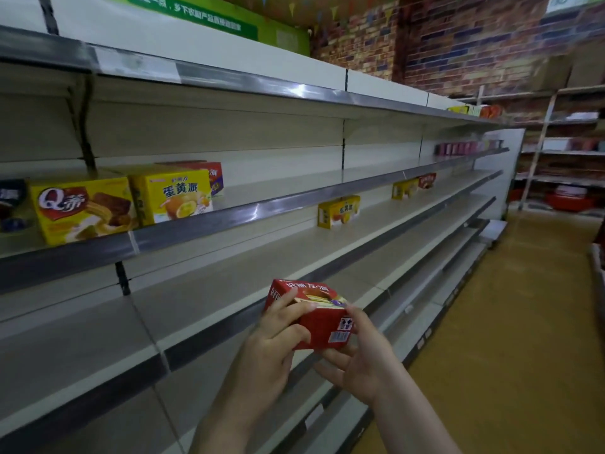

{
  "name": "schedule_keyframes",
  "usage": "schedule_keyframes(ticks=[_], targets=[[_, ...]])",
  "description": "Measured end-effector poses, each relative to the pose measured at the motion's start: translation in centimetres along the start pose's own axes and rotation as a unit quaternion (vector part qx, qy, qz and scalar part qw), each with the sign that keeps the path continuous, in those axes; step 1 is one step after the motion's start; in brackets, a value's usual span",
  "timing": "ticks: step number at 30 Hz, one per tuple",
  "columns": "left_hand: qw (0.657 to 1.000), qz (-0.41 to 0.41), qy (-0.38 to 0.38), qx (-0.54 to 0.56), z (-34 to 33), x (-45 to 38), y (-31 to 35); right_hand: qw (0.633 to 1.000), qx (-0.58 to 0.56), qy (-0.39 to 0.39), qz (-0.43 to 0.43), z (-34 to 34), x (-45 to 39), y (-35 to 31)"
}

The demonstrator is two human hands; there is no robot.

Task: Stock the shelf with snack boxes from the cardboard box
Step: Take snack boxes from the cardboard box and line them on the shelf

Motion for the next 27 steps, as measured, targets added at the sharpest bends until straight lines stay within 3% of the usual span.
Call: schedule_keyframes(ticks=[4, 8, 11, 17, 20, 23, 27], targets=[[0.996, 0.083, -0.016, -0.015, -0.6, -4.5, -4.4, 0.998, -0.038, -0.029, 0.028, -2.3, -3.2, -4.1], [0.976, 0.184, -0.031, 0.108, -1.9, -7.1, -6.3, 0.995, -0.072, -0.042, 0.055, -3.2, -6.4, -6.4], [0.943, 0.263, 0.013, 0.205, -2.1, -8.2, -7.6, 0.993, -0.062, -0.066, 0.071, -3.9, -8.5, -7.8], [0.895, 0.377, 0.119, 0.204, 0.1, -11.1, -9.8, 0.969, 0.004, -0.199, 0.145, -8.0, -10.6, -11.9], [0.882, 0.396, 0.185, 0.177, 1.1, -13.1, -9.5, 0.936, 0.089, -0.274, 0.202, -10.1, -10.5, -16.0], [0.879, 0.396, 0.232, 0.132, 2.4, -16.1, -9.6, 0.876, 0.218, -0.32, 0.287, -12.7, -10.5, -21.0], [0.88, 0.395, 0.26, 0.047, 6.4, -19.9, -12.4, 0.805, 0.343, -0.366, 0.317, -19.6, -12.9, -25.6]])
Point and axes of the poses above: each hand's wrist, its own x-axis away from the middle knuckle, its own z-axis out of the back of the hand, y = z × x, the point moved 8 cm from there along -x, towards the middle knuckle, and after that the axes turned 1 degree about x, right-handed, at the moved point
